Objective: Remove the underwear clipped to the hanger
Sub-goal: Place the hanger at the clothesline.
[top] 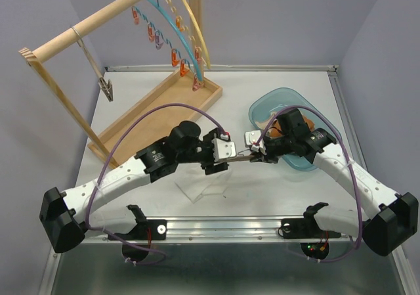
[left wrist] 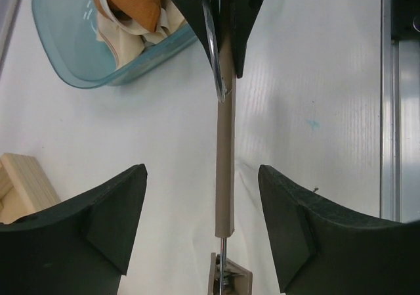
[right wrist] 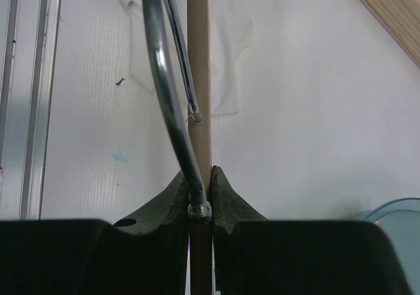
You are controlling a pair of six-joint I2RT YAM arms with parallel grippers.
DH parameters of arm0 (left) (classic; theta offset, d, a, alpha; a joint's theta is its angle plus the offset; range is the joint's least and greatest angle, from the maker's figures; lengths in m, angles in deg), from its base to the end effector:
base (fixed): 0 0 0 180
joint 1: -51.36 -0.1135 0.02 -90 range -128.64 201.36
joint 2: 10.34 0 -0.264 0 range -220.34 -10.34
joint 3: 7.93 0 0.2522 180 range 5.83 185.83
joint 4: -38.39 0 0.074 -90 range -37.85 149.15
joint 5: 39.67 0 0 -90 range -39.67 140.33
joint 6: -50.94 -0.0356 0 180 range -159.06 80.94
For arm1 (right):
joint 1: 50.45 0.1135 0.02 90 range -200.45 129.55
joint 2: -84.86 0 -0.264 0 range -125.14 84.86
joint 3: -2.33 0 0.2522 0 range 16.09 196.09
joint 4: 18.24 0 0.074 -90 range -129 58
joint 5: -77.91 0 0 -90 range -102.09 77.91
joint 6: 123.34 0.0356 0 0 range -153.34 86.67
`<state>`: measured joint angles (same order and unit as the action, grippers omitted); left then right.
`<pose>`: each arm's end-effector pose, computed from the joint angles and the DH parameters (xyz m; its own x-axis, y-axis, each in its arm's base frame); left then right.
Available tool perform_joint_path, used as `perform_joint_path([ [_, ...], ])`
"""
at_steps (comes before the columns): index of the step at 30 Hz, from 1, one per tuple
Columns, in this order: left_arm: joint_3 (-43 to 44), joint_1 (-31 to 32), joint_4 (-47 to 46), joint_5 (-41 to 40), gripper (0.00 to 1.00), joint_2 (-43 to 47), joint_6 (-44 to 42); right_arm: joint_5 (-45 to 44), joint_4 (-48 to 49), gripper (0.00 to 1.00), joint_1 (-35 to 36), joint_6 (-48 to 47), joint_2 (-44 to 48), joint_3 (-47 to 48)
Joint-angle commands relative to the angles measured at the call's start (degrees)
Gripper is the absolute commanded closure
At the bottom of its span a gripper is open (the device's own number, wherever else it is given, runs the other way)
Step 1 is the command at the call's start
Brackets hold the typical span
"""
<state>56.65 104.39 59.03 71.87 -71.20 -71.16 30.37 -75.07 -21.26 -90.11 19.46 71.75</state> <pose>0.1373 -0.2041 0.3293 0.3589 0.3451 -0.8672 0.9015 0.1126 0.4179 0.1823 0.1294 0.2913 0.2178 -0.5852 -0.7811 -0.9741 -0.0811 -0.2109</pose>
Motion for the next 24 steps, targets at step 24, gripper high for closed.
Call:
perform_joint_path([
  [24, 7.44, 0.05, 7.54, 0.08, 0.57, -10.15, -2.45, 2.81, -0.09, 1.00, -0.10, -0.44, 0.02, -0.38],
])
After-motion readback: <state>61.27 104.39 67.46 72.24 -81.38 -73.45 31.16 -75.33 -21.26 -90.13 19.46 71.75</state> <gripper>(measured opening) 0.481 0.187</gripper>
